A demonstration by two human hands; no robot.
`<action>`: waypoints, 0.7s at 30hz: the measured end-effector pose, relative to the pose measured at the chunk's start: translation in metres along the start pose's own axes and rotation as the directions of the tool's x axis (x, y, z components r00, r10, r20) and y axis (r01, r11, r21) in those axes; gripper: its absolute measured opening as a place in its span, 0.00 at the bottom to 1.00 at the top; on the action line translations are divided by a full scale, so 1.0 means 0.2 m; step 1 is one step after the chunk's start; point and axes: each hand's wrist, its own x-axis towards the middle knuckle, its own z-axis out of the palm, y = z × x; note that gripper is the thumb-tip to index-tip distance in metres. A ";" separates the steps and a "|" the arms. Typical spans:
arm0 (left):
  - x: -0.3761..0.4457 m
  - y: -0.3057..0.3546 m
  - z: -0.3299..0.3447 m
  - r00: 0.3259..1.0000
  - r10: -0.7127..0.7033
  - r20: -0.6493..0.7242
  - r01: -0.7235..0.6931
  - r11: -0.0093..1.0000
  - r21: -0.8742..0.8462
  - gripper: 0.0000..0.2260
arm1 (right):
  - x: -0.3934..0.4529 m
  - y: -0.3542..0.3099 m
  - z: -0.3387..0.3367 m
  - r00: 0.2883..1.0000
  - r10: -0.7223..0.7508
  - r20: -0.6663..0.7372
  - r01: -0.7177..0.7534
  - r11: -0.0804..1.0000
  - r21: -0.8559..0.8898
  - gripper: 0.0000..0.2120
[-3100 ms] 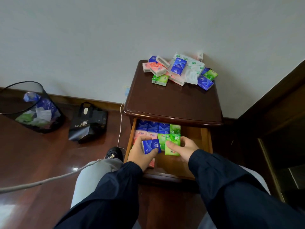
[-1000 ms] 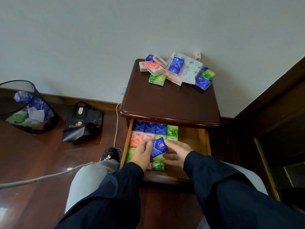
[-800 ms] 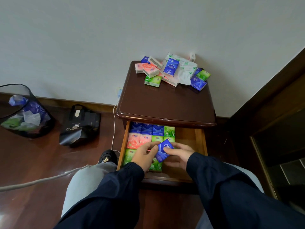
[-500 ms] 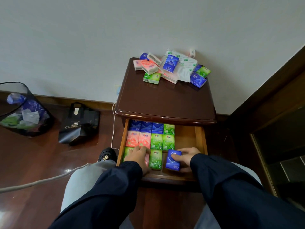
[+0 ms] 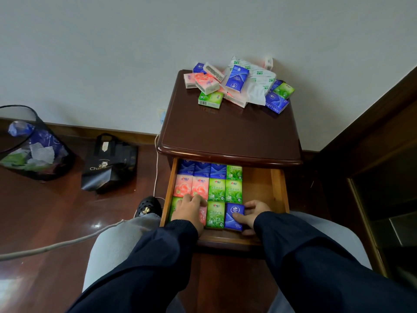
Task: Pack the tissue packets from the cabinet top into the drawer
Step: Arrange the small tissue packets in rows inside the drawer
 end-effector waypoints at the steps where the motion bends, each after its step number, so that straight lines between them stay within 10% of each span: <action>1: 0.00 0.00 0.00 1.000 -0.001 0.009 0.001 1.000 0.002 0.24 | 0.00 0.00 0.00 1.000 -0.006 0.003 0.006 1.000 -0.008 0.30; 21: 0.04 0.07 -0.01 0.996 0.055 0.067 -0.067 0.980 0.189 0.29 | -0.03 -0.07 0.00 0.998 -0.061 -0.014 0.058 0.985 -0.163 0.27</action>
